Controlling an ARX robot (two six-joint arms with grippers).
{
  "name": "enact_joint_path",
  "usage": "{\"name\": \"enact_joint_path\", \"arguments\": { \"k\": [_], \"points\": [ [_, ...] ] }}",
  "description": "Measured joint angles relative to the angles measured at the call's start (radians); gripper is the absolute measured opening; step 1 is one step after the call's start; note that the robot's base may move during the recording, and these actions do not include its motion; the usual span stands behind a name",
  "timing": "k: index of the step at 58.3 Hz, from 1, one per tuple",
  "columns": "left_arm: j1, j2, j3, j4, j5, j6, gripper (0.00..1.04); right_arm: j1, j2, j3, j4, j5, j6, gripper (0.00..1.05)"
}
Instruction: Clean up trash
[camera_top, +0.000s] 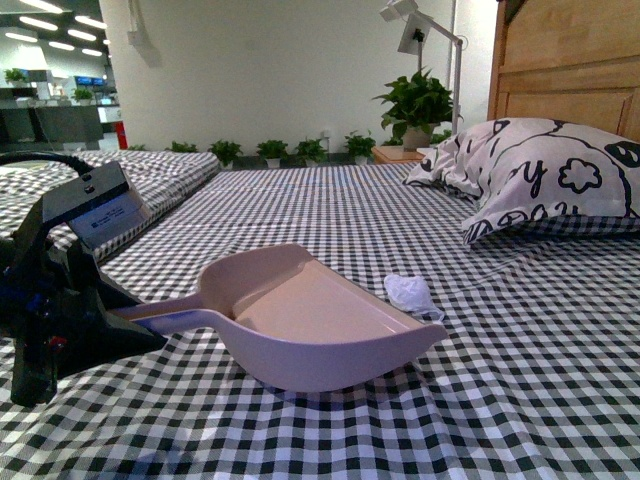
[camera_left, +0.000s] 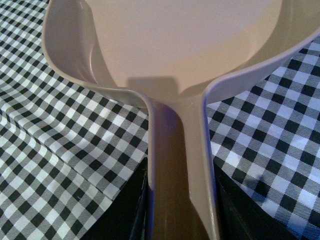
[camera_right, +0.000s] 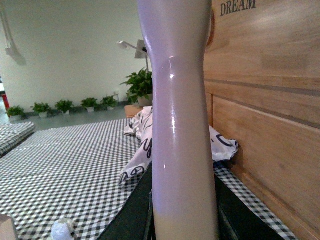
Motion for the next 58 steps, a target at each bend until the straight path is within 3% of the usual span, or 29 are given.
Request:
{"name": "enact_joint_path", "arguments": {
  "k": [46, 48, 52, 54, 58],
  "points": [
    [0.0, 0.111, 0.104, -0.126, -0.022, 0.06, 0.29, 0.0, 0.0, 0.0, 0.0, 0.0, 0.0, 0.2],
    [0.0, 0.111, 0.104, -0.126, -0.022, 0.061, 0.29, -0.004, 0.008, 0.008, -0.031, -0.021, -0.002, 0.2],
    [0.0, 0.111, 0.104, -0.126, -0.023, 0.061, 0.29, -0.01, 0.09, 0.13, -0.322, -0.148, -0.019, 0.2],
    [0.0, 0.111, 0.105, -0.126, -0.024, 0.061, 0.29, 0.011, 0.181, 0.19, -0.412, -0.156, -0.04, 0.2],
    [0.0, 0.112, 0.105, -0.126, -0.024, 0.062, 0.29, 0.058, 0.399, 0.25, -0.384, -0.156, -0.065, 0.19]
  ]
}}
